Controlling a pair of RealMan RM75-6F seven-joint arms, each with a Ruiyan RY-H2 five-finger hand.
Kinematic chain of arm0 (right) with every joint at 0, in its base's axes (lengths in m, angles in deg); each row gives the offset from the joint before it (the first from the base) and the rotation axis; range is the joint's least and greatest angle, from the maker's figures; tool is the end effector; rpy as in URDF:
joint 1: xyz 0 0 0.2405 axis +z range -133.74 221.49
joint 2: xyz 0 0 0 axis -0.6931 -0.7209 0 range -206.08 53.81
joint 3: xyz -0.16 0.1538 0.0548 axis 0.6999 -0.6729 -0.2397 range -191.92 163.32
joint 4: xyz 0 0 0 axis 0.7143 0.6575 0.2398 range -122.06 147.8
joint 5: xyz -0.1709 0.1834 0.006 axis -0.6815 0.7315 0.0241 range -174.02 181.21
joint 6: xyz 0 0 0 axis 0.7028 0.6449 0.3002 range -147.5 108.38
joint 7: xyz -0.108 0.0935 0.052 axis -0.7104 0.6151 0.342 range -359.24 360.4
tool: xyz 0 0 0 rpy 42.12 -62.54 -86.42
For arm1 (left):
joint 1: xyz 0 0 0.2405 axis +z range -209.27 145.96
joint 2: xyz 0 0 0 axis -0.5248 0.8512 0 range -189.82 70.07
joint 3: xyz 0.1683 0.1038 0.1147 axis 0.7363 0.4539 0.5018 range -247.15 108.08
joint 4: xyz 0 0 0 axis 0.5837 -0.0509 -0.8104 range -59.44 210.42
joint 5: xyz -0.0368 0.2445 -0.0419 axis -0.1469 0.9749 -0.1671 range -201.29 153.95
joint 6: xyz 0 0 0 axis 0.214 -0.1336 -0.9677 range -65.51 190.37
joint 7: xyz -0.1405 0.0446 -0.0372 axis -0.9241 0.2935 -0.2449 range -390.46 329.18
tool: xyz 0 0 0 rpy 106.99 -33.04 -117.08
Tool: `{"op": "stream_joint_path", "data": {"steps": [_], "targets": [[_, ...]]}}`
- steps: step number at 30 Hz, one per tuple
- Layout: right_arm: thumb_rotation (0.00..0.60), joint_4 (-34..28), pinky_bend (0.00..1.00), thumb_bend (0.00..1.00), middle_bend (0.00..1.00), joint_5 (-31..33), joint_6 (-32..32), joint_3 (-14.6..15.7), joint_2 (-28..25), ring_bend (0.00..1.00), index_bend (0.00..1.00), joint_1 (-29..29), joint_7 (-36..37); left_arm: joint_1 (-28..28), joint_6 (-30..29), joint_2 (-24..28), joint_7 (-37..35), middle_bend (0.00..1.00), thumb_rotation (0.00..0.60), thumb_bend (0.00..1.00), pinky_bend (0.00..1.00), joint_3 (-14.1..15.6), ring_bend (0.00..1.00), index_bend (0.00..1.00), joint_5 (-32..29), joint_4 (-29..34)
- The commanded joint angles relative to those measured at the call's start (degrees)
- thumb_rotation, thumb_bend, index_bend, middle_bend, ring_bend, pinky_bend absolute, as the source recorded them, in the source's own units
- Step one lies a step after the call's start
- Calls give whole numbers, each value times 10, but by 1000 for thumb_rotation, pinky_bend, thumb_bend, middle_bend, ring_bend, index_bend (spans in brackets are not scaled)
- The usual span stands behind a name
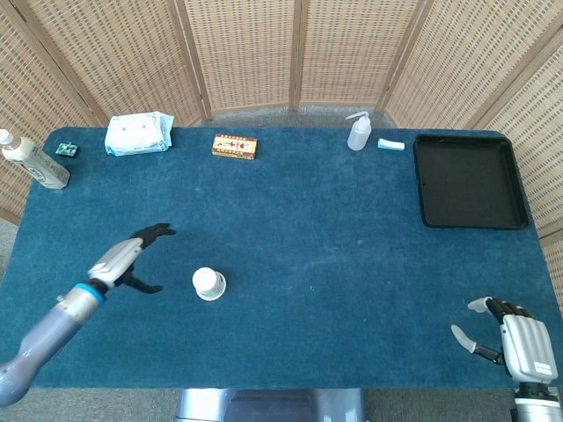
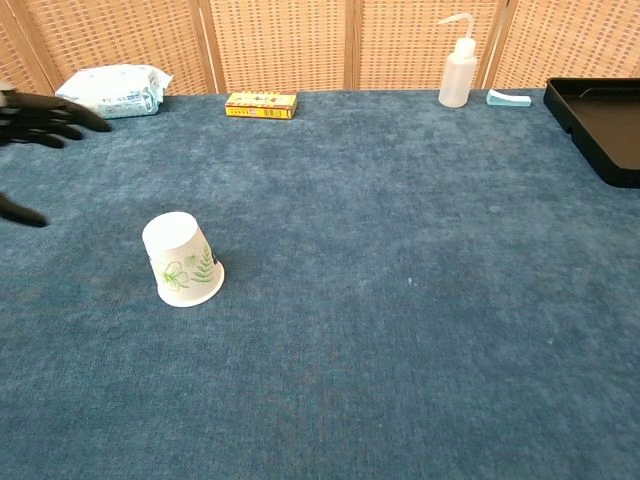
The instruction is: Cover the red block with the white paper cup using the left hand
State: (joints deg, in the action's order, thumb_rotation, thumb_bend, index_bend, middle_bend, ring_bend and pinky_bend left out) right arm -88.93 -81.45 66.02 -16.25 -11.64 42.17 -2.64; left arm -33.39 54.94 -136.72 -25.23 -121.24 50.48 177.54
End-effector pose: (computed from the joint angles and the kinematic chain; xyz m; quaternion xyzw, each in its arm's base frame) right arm -0.2835 -0.1515 0.0918 0.5482 -0.4598 0.3834 0.5841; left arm -0.1884 0.3268 0.0516 -0.6341 -0.6037 -0.3639 0.3179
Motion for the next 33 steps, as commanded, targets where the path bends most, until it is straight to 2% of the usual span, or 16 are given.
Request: {"op": "stream_joint_path", "data": {"steps": [1, 7, 13, 17, 23, 33], "targets": [[144, 0, 378, 276, 428, -2, -5, -2, 2, 405, 398, 5, -4, 39, -78, 41, 5, 54, 600, 87, 0, 38, 0, 111, 53, 31], [142, -3, 370, 276, 429, -12, -8, -5, 9, 404, 398, 16, -16, 93, -240, 83, -22, 53, 600, 103, 0, 112, 0, 112, 143, 65], [141, -5, 369, 276, 429, -26, -6, -2, 15, 404, 398, 22, -26, 135, -436, 105, -72, 53, 600, 107, 0, 209, 0, 112, 256, 60], [143, -7, 369, 277, 429, -36, -1, 0, 17, 402, 398, 22, -25, 149, -514, 122, -101, 53, 600, 107, 0, 266, 0, 112, 291, 50], [144, -9, 368, 277, 429, -49, 4, 8, 16, 401, 398, 21, -25, 158, -597, 143, -113, 53, 600, 107, 0, 330, 0, 112, 309, 36], [146, -14, 367, 277, 429, -60, 17, 16, 10, 400, 398, 14, -24, 129, -654, 154, -124, 54, 600, 107, 0, 389, 0, 112, 300, 35]]}}
